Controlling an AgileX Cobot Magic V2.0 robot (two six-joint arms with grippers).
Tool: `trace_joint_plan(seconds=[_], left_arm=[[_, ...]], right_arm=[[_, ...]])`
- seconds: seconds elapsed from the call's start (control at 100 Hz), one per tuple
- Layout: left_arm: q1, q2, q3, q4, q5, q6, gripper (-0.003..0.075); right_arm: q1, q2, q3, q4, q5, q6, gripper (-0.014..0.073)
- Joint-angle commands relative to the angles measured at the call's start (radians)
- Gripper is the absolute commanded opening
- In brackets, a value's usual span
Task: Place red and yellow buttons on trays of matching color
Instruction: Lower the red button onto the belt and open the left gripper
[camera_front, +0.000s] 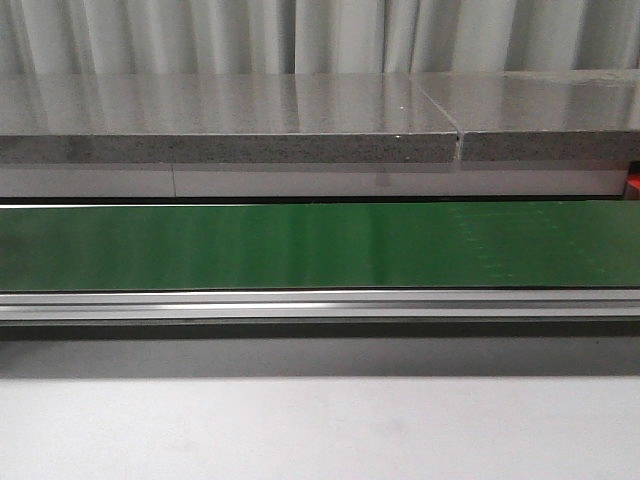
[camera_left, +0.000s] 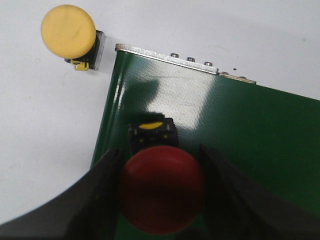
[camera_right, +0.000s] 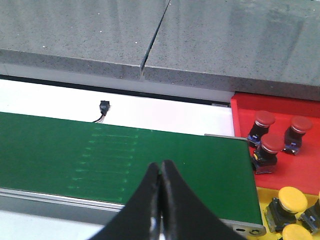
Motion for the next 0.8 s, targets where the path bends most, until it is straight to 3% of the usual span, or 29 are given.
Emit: trace_joint_plan(seconds=[0.0, 0.18, 0.59, 0.79], left_arm=[[-0.006, -0.041, -0.027, -0.012, -0.038, 0.0, 0.0169], [-0.006, -0.04, -0.027, -0.012, -0.039, 0.0, 0.0197], [-0.006, -0.031, -0.029, -0.021, -0.06, 0.0, 0.0511], [-0.006, -0.035, -0.033, -0.046, -0.106, 0.0, 0.0519]], right_arm=[[0.001, 0.005, -0.023, 0.012, -0.072, -0.01, -0.0066], [0.001, 0.005, -0.023, 0.012, -0.072, -0.01, -0.0066], [0.001, 0.005, -0.023, 0.012, -0.072, -0.01, -0.0066], [0.001, 0.005, -0.023, 0.012, -0.072, -0.01, -0.0066]])
